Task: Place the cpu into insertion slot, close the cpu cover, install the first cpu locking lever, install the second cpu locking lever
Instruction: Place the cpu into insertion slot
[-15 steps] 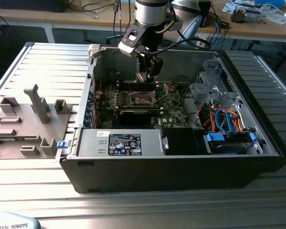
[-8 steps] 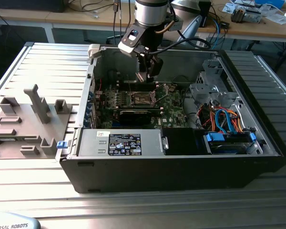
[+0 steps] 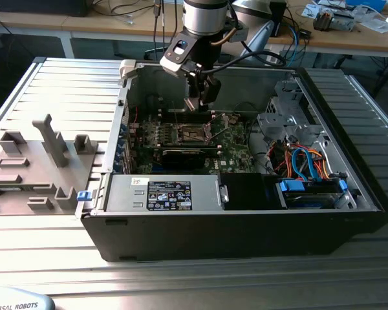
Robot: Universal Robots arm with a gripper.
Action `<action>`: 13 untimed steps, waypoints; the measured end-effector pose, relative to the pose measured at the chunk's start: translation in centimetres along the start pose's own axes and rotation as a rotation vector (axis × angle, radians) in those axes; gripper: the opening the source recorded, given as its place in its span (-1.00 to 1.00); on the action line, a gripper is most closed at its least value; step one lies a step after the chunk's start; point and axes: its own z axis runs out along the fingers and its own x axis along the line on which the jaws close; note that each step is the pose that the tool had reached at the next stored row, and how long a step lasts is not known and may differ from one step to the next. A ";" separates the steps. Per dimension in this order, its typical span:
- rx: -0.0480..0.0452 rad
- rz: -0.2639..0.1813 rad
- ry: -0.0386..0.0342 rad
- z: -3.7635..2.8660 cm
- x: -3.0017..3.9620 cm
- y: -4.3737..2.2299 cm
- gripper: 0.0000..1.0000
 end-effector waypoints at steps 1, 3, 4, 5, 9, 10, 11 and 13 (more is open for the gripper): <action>0.0000 0.002 -0.0001 0.00 0.00 0.00 0.08; 0.0000 0.004 -0.0001 0.00 0.00 0.00 0.08; -0.0001 0.004 -0.0002 0.00 0.00 0.00 0.08; -0.0001 0.005 -0.0002 0.00 0.00 0.00 0.08; -0.0002 0.009 -0.0003 0.00 0.00 0.00 0.08; -0.0002 0.010 -0.0003 0.00 0.00 0.00 0.08; -0.0002 0.010 -0.0004 0.00 0.00 0.00 0.08; -0.0002 0.013 -0.0005 0.00 0.00 0.00 0.08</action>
